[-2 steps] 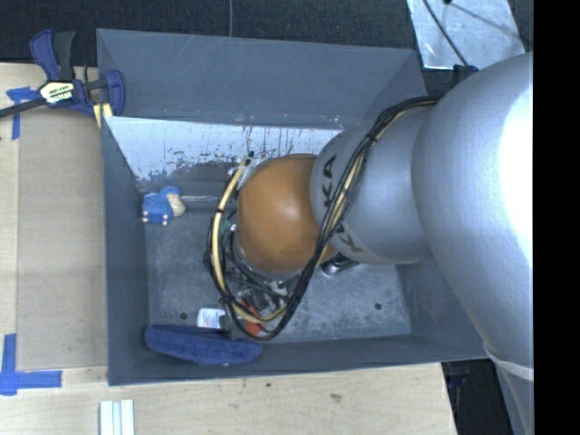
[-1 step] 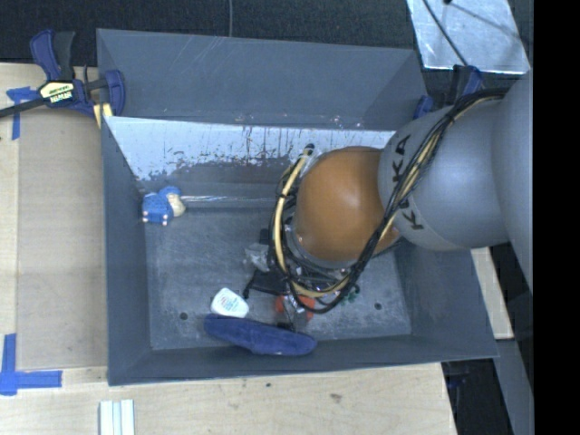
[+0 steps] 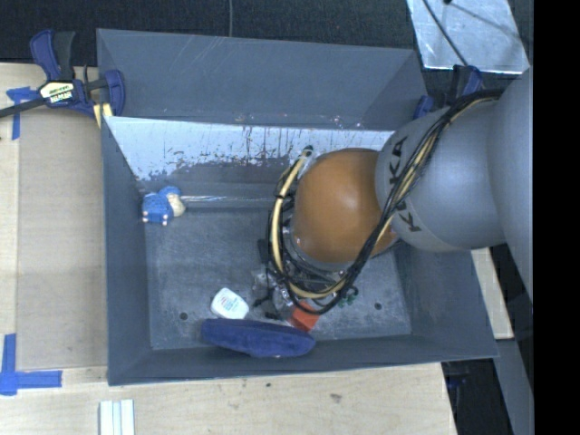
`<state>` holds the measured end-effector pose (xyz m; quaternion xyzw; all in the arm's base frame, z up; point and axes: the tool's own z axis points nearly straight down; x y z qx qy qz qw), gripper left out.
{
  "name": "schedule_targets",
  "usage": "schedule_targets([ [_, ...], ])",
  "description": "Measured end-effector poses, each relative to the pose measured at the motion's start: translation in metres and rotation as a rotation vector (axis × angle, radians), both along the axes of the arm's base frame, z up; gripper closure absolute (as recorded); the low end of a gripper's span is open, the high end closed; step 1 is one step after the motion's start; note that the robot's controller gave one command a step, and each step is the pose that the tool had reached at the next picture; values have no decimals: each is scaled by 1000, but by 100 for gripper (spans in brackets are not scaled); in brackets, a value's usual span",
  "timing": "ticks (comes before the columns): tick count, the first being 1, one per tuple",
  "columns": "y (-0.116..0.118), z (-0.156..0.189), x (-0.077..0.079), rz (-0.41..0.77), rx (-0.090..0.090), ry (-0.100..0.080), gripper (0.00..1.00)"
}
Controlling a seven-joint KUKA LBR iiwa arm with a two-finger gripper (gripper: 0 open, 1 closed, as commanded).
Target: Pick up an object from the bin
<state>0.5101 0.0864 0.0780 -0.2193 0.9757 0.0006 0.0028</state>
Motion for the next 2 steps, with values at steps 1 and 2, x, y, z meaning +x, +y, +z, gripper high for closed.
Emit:
schedule_targets([
  [1,-15,115,-7,13,-1,-6,100],
  [2,-3,199,8,21,0,-7,100],
])
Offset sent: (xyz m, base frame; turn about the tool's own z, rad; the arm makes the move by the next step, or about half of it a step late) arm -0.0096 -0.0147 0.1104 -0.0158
